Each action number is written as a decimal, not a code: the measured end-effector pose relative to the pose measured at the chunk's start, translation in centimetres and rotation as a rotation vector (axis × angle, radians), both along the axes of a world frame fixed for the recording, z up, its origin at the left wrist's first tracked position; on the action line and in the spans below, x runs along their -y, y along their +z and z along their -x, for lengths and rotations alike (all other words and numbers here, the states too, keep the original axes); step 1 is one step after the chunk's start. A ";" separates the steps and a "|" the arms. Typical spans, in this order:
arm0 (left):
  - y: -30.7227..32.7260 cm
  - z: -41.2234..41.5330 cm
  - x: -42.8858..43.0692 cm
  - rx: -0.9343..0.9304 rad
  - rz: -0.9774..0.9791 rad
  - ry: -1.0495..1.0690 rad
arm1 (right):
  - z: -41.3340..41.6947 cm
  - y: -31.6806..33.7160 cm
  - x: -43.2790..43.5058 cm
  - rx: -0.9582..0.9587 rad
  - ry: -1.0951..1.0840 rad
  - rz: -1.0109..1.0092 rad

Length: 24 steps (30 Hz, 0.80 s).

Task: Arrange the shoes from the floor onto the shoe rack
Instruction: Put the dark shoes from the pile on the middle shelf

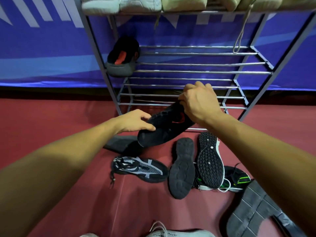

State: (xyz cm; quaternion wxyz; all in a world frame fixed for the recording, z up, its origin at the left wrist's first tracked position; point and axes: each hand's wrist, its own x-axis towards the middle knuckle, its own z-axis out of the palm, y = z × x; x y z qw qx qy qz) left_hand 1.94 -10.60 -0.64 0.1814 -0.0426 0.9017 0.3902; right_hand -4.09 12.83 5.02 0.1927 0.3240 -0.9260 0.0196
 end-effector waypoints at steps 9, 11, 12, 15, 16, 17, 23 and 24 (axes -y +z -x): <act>0.6 -0.3 0.3 0.065 -0.455 0.193 | 0.5 2.9 1.3 -0.120 -0.008 0.363; 1.0 -0.2 0.2 0.045 -0.547 0.250 | 0.4 3.1 1.1 -0.151 0.005 0.478; 1.3 0.0 0.3 0.030 -0.590 0.281 | 0.4 2.8 1.0 -0.136 0.013 0.529; 2.5 0.6 0.1 0.000 -0.673 0.334 | 0.1 1.3 0.7 0.096 -0.093 0.637; 2.7 0.8 -0.1 -0.001 -0.716 0.346 | 0.0 0.8 0.6 0.204 -0.149 0.640; 2.9 1.1 -0.3 0.001 -0.760 0.357 | -0.2 0.2 0.6 0.293 -0.183 0.613; 4.4 2.1 -1.7 -0.076 -0.811 0.490 | -1.4 -1.1 1.9 0.928 -0.086 0.937; 4.9 2.2 -2.0 -0.092 -0.810 0.515 | -1.4 -0.9 2.2 1.053 -0.059 1.011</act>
